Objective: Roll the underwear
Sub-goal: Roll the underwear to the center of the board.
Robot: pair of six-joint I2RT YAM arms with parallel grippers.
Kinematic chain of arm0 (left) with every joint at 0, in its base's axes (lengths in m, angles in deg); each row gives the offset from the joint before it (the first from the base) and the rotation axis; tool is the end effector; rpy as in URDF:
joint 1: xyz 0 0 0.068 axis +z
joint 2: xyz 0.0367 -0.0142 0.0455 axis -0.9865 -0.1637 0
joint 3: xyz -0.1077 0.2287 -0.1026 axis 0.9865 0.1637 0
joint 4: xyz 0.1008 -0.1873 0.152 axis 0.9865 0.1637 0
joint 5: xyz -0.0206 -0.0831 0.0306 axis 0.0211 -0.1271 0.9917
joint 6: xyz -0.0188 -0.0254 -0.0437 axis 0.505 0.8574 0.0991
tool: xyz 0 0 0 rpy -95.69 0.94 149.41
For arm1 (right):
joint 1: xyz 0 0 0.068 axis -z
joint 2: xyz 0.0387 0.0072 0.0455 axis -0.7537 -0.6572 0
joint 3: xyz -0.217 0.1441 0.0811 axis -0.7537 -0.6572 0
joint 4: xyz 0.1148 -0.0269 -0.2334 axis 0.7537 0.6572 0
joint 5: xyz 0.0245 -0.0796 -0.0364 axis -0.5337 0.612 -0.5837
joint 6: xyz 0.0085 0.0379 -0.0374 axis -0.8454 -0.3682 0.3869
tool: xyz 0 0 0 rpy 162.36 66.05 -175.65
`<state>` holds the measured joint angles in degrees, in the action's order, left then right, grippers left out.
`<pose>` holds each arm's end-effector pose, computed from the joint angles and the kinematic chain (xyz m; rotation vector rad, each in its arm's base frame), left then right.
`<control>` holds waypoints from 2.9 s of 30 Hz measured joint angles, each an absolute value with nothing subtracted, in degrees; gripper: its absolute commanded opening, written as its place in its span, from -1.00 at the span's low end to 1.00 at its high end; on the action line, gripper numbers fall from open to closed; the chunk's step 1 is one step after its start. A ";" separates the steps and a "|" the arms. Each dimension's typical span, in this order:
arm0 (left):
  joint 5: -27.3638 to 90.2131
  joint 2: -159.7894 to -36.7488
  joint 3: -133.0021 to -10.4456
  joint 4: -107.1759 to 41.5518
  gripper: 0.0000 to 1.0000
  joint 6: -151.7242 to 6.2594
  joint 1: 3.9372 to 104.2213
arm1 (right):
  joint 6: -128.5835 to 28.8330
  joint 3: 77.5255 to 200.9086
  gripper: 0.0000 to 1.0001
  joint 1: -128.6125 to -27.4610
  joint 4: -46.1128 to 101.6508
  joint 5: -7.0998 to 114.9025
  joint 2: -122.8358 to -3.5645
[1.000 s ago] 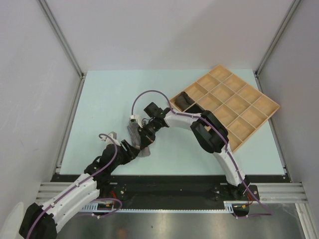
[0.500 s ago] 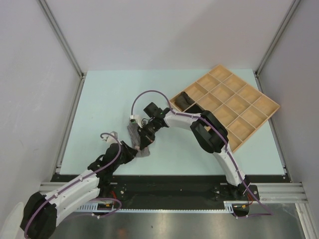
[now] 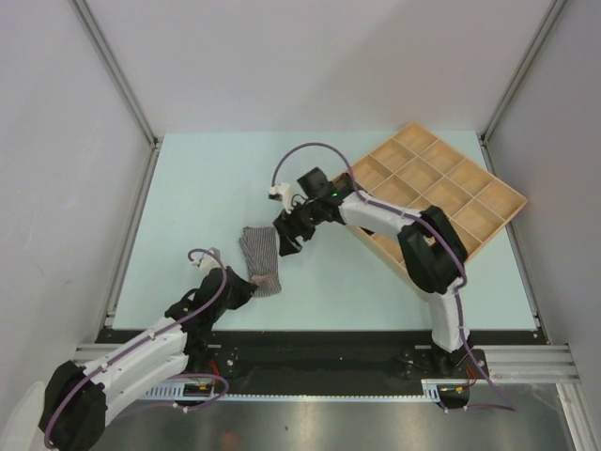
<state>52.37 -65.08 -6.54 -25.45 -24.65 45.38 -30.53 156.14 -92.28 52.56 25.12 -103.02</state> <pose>0.1204 -0.0754 0.1279 -0.6109 2.2535 -0.6165 0.3202 0.3316 0.1938 -1.4183 2.0947 1.0168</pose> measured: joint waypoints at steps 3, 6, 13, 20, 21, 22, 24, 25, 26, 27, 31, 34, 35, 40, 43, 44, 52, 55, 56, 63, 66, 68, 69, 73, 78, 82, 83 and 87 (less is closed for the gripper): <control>52.57 -62.43 -7.19 -20.80 -0.99 -24.35 45.38 | -30.96 148.81 0.63 -90.38 50.66 28.72 -94.04; 52.40 -61.78 -8.35 -17.41 -1.00 -24.39 45.47 | -30.98 144.09 0.58 -92.55 48.06 31.17 -87.07; 47.28 -65.12 -12.55 -12.25 -0.99 -27.58 49.27 | -30.88 136.62 0.44 -104.57 42.09 34.76 -79.85; 42.34 -66.92 -14.19 -11.20 -1.00 -32.11 53.71 | -30.90 134.06 0.37 -110.16 37.92 34.84 -79.61; 41.51 -67.09 -14.19 -11.27 -0.99 -32.65 54.43 | -30.85 133.97 0.37 -110.78 37.06 35.13 -79.87; 40.57 -67.35 -14.21 -11.33 -0.99 -33.37 55.17 | -30.77 133.89 0.37 -111.54 35.93 35.46 -80.31; 39.02 -68.18 -14.36 -11.66 -0.99 -34.49 56.37 | -30.50 133.71 0.36 -112.68 34.40 35.74 -81.30; 38.17 -68.55 -14.49 -11.81 -0.99 -35.06 56.96 | -30.33 133.67 0.36 -113.18 33.61 35.81 -81.97; 37.23 -69.21 -14.73 -11.99 -1.00 -35.63 57.66 | -30.18 133.54 0.35 -113.70 32.74 35.78 -82.65; 36.44 -69.71 -14.93 -12.12 -0.99 -36.15 58.23 | -29.87 133.36 0.33 -114.08 32.08 35.70 -83.28; 34.43 -70.61 -15.37 -12.16 -0.99 -37.88 59.72 | -29.15 132.95 0.33 -114.19 30.16 35.63 -85.47; 33.42 -70.83 -15.52 -12.12 -0.99 -38.71 60.31 | -28.67 132.90 0.34 -113.79 28.54 35.85 -87.68; 33.25 -70.83 -15.52 -12.12 -1.00 -38.95 60.44 | -28.49 132.90 0.34 -113.64 28.32 35.87 -88.29; 32.55 -70.85 -15.54 -12.12 -1.00 -39.49 60.87 | -27.77 132.90 0.35 -112.44 27.01 37.03 -91.09; 32.16 -70.85 -15.54 -12.14 -0.99 -39.80 61.16 | -27.38 132.88 0.34 -111.72 26.35 37.79 -92.46; 31.96 -70.85 -15.54 -12.14 -1.00 -39.82 61.27 | -27.20 132.88 0.34 -111.54 26.20 38.06 -92.94; 31.15 -70.87 -15.76 -12.14 -1.00 -39.91 62.32 | -25.45 132.90 0.43 -111.45 23.64 41.64 -96.03; 30.43 -70.98 -15.76 -12.14 -1.00 -39.95 62.86 | -24.86 132.90 0.44 -112.09 23.01 43.98 -96.68; 30.21 -70.98 -15.76 -12.14 -0.99 -40.00 63.10 | -24.71 132.92 0.42 -112.26 22.73 44.77 -97.01; 28.72 -71.24 -15.81 -12.21 -1.00 -40.81 64.83 | -24.27 133.38 -0.33 -114.19 21.37 52.29 -97.99; 28.46 -71.22 -15.89 -13.02 -0.99 -40.89 65.51 | -24.73 133.54 -0.66 -114.43 20.78 53.82 -98.37; 28.29 -71.16 -15.89 -13.19 -0.93 -40.92 65.77 | -25.02 133.65 -0.81 -114.45 20.80 53.86 -98.37; 28.29 -71.05 -15.89 -13.23 -0.86 -40.96 65.81 | -25.04 133.71 -0.83 -114.43 20.96 53.77 -98.37; 28.20 -69.67 -15.89 -12.82 -0.32 -41.64 65.88 | -25.50 133.95 -0.84 -113.88 21.81 51.83 -98.17; 28.55 -65.04 -15.89 -11.64 0.01 -41.85 65.90 | -26.33 134.02 -0.83 -112.63 24.87 47.28 -97.29; 28.48 -63.31 -15.89 -11.66 0.04 -41.79 65.90 | -26.79 134.02 -0.83 -111.87 27.82 44.02 -96.53; 28.44 -63.31 -15.89 -11.68 0.06 -41.79 65.90 | -26.85 134.02 -0.83 -111.72 28.17 43.43 -96.44; 27.22 -63.37 -15.56 -12.36 0.06 -41.66 65.90 | -27.12 134.00 -0.83 -111.02 29.15 41.03 -96.31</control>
